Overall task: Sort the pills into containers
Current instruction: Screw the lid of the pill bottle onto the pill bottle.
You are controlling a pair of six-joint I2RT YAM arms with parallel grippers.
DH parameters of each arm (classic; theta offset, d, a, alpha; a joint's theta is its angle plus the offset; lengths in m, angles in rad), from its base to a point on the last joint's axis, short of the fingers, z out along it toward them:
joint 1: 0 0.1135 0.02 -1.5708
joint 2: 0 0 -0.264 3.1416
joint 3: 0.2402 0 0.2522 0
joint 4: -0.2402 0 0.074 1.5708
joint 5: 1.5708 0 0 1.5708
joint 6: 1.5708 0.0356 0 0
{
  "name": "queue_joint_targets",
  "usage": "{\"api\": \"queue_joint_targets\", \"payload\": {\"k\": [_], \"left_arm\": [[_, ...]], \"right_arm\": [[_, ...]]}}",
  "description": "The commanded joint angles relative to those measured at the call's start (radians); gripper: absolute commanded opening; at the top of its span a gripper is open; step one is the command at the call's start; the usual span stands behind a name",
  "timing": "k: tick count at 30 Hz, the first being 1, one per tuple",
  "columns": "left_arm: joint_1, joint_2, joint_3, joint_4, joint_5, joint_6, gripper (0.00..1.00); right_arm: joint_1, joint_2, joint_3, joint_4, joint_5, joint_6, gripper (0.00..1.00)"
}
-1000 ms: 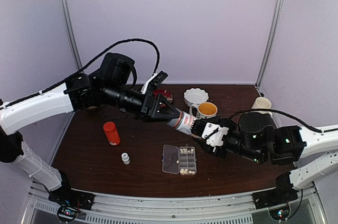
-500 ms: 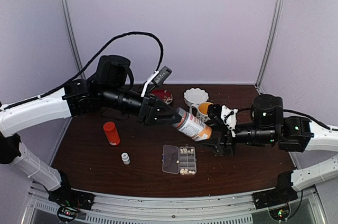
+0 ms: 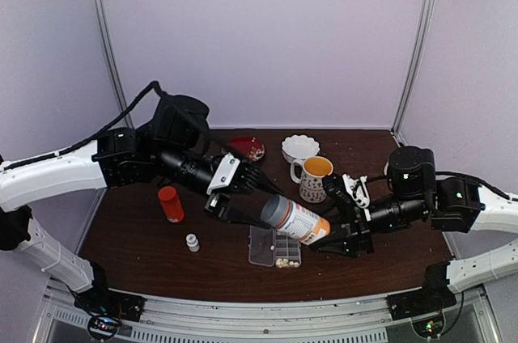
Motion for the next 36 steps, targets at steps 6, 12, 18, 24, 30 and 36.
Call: {"api": "queue_joint_targets", "payload": {"k": [6, 12, 18, 24, 30, 36], "left_arm": [[-0.033, 0.039, -0.001, -0.095, -0.208, 0.82, 0.38], [-0.089, 0.015, -0.04, -0.072, -0.502, 1.085, 0.42], [-0.148, -0.026, -0.182, 0.175, -0.752, 1.26, 0.52], [-0.155, -0.075, -0.233, 0.262, -0.731, 1.111, 0.97], [-0.153, -0.17, -0.323, 0.354, -0.716, 0.897, 0.98], [-0.154, -0.269, -0.382, 0.417, -0.675, 0.594, 0.97]], "right_arm": [[0.01, -0.003, 0.036, 0.168, -0.097, -0.025, 0.0], [0.01, 0.003, 0.036, 0.147, -0.06, -0.04, 0.0], [0.009, 0.011, 0.035, 0.131, -0.026, -0.058, 0.0], [0.008, 0.012, 0.043, 0.087, 0.023, -0.08, 0.0], [0.007, 0.007, 0.053, 0.017, 0.068, -0.104, 0.0], [0.007, -0.012, 0.059, -0.014, 0.148, -0.121, 0.0]]}}
